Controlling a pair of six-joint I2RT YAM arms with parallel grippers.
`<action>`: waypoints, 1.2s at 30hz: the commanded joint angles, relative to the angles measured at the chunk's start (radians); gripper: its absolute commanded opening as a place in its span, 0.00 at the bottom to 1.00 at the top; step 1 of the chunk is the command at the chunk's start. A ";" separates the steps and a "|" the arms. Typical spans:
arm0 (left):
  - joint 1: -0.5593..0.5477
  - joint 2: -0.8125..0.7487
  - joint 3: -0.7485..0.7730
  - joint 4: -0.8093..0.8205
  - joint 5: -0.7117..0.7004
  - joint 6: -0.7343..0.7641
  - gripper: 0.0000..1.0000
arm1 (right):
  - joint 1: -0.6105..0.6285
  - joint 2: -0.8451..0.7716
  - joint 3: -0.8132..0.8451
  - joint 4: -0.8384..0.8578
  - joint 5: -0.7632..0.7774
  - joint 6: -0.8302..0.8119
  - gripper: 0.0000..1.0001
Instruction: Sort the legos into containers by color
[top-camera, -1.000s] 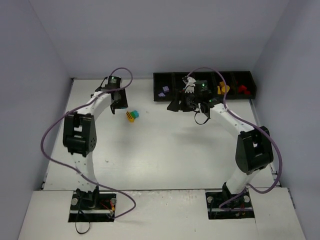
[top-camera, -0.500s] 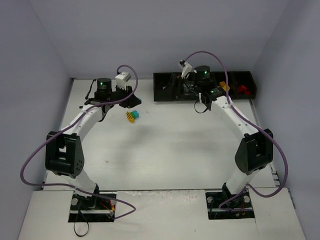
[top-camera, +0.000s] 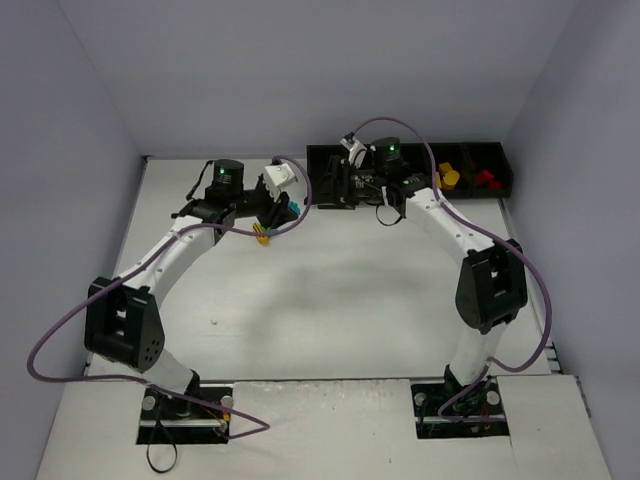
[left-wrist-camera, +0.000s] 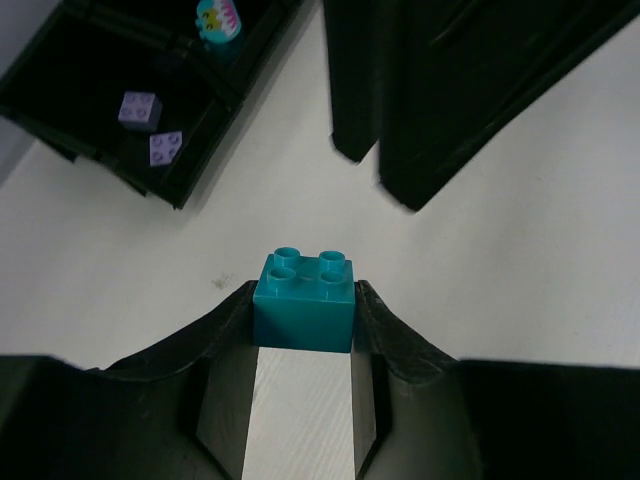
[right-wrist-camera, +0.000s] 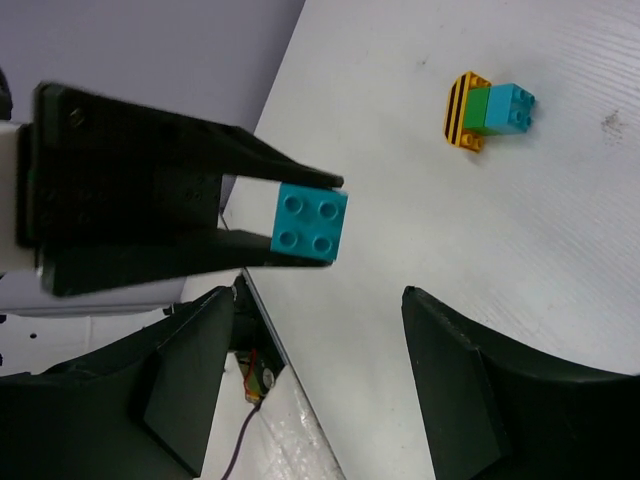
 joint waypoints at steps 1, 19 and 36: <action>-0.032 -0.094 0.006 0.079 -0.010 0.127 0.02 | 0.022 -0.014 0.067 0.050 -0.049 0.026 0.64; -0.106 -0.099 0.008 0.074 -0.073 0.166 0.02 | 0.087 0.029 0.064 0.062 -0.015 0.047 0.63; -0.117 -0.102 -0.020 0.097 -0.160 0.075 0.52 | 0.088 0.017 0.021 0.050 0.142 -0.043 0.00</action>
